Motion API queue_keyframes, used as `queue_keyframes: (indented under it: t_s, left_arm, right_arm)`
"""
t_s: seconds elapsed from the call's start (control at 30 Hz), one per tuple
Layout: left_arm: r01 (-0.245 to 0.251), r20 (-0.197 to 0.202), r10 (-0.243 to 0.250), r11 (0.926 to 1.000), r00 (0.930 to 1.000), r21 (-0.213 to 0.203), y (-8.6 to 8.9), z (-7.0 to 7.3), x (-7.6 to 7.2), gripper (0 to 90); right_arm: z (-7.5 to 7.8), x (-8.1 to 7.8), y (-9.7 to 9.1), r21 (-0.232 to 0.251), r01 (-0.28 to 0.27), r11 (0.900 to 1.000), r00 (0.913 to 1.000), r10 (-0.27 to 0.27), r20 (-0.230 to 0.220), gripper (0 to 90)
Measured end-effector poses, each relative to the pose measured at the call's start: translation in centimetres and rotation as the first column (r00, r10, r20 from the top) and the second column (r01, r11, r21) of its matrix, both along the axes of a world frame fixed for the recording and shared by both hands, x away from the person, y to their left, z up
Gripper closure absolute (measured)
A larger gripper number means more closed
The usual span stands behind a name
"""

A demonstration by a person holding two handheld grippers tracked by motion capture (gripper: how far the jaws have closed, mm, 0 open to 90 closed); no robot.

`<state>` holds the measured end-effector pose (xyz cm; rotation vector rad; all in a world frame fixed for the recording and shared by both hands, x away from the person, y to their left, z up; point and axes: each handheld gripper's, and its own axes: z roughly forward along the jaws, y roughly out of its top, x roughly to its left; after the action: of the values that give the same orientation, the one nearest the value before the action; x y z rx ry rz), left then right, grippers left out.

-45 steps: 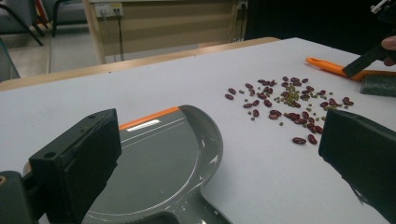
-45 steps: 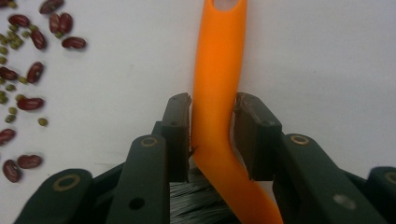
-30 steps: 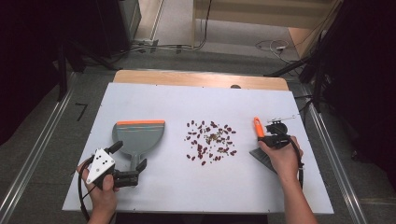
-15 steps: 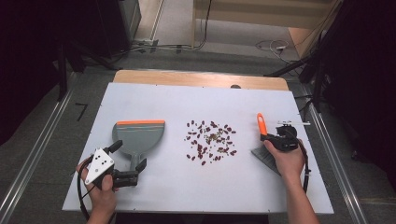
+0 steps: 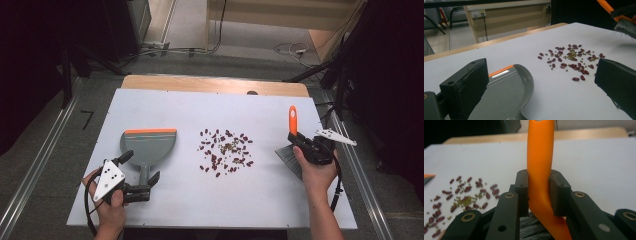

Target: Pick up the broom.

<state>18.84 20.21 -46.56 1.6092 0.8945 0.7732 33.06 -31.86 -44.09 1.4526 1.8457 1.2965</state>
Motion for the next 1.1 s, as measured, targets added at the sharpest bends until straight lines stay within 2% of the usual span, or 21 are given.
queue_keyframes:
  t_s: [0.07, 0.17, 0.2, 0.27, 0.33, 0.47, 0.5, 0.6, 0.67, 0.7, 0.83, 0.9, 0.97, 1.03, 1.1]
  left_arm:
    - [0.012, 0.011, -0.012, 0.9999, 0.9999, 0.010, -0.5, 0.3, -0.1, 0.0]
    - [0.028, 0.023, -0.029, 0.9995, 0.9993, 0.015, -1.1, 0.7, -0.1, 0.0]
    - [0.028, 0.023, -0.029, 0.9995, 0.9993, 0.015, -1.1, 0.7, -0.1, 0.0]
    - [0.037, 0.028, -0.037, 0.9993, 0.9989, 0.006, -1.4, 1.1, 0.0, 0.0]
    - [0.048, 0.029, -0.048, 0.9989, 0.9984, 0.001, -1.8, 1.4, 0.1, 0.0]
    - [0.043, 0.019, -0.043, 0.9989, 0.9989, -0.016, -2.5, 1.8, 0.3, 0.0]
    - [0.042, 0.015, -0.042, 0.9988, 0.9990, -0.024, -2.7, 1.9, 0.3, 0.0]
    - [0.058, 0.018, -0.057, 0.9976, 0.9982, -0.039, -3.3, 2.2, 0.4, 0.0]
    - [0.074, 0.021, -0.073, 0.9964, 0.9971, -0.043, -3.8, 2.5, 0.6, 0.0]
    - [0.078, 0.020, -0.077, 0.9959, 0.9969, -0.046, -4.0, 2.6, 0.6, 0.0]
    - [0.117, 0.007, -0.117, 0.9917, 0.9931, -0.053, -5.0, 2.8, 1.1, 0.0]
    - [0.137, -0.003, -0.137, 0.9891, 0.9905, -0.055, -5.5, 2.8, 1.4, 0.0]
    - [0.142, -0.003, -0.142, 0.9884, 0.9899, -0.056, -6.0, 2.8, 1.6, 0.0]
    - [0.138, 0.000, -0.138, 0.9888, 0.9904, -0.058, -6.5, 2.9, 1.8, 0.0]
    - [0.144, 0.002, -0.144, 0.9878, 0.9896, -0.059, -7.0, 3.0, 2.1, 0.0]
  right_arm:
    - [1.0, -0.7, 0.0, 0.037, -0.003, 0.9993, 0.9981, 0.001, 0.062, 70.2]
    - [2.2, -1.3, 0.2, 0.064, -0.020, 0.9977, 0.9926, 0.012, 0.121, 70.1]
    - [2.2, -1.3, 0.2, 0.064, -0.020, 0.9977, 0.9926, 0.012, 0.121, 70.1]
    - [3.4, -1.9, 0.7, 0.082, -0.043, 0.9957, 0.9841, 0.028, 0.175, 70.1]
    - [3.8, -2.1, 1.0, 0.086, -0.053, 0.9949, 0.9813, 0.036, 0.189, 70.1]
    - [5.3, -3.1, 2.4, 0.096, -0.095, 0.9908, 0.9677, 0.070, 0.242, 70.1]
    - [5.3, -3.1, 2.4, 0.096, -0.095, 0.9908, 0.9677, 0.070, 0.242, 70.1]
    - [5.9, -3.6, 3.8, 0.103, -0.135, 0.9855, 0.9581, 0.104, 0.267, 70.1]
    - [6.0, -3.7, 4.1, 0.105, -0.146, 0.9837, 0.9560, 0.114, 0.270, 70.0]
    - [6.2, -3.9, 4.9, 0.110, -0.174, 0.9786, 0.9513, 0.139, 0.275, 70.0]
    - [6.4, -4.2, 5.9, 0.112, -0.205, 0.9723, 0.9444, 0.166, 0.284, 70.1]
    - [6.4, -4.4, 6.6, 0.110, -0.215, 0.9705, 0.9419, 0.176, 0.286, 70.0]
    - [6.1, -4.6, 7.5, 0.118, -0.236, 0.9645, 0.9390, 0.195, 0.283, 70.0]
    - [6.0, -4.6, 7.8, 0.120, -0.242, 0.9627, 0.9384, 0.201, 0.281, 70.0]
    - [5.7, -4.8, 8.7, 0.111, -0.261, 0.9588, 0.9335, 0.222, 0.282, 70.0]
